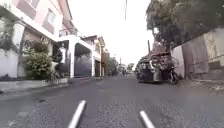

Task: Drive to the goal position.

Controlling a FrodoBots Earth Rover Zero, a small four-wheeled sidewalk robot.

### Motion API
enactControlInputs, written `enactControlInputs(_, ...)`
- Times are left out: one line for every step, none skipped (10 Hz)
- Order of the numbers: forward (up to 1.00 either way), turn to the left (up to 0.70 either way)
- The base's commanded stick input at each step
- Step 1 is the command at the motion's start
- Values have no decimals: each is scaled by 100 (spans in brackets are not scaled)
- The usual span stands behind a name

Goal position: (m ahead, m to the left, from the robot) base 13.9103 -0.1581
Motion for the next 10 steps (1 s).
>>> enactControlInputs(100,-40)
enactControlInputs(100,-40)
enactControlInputs(100,-40)
enactControlInputs(100,-40)
enactControlInputs(100,-20)
enactControlInputs(100,0)
enactControlInputs(100,0)
enactControlInputs(100,0)
enactControlInputs(100,0)
enactControlInputs(100,-40)
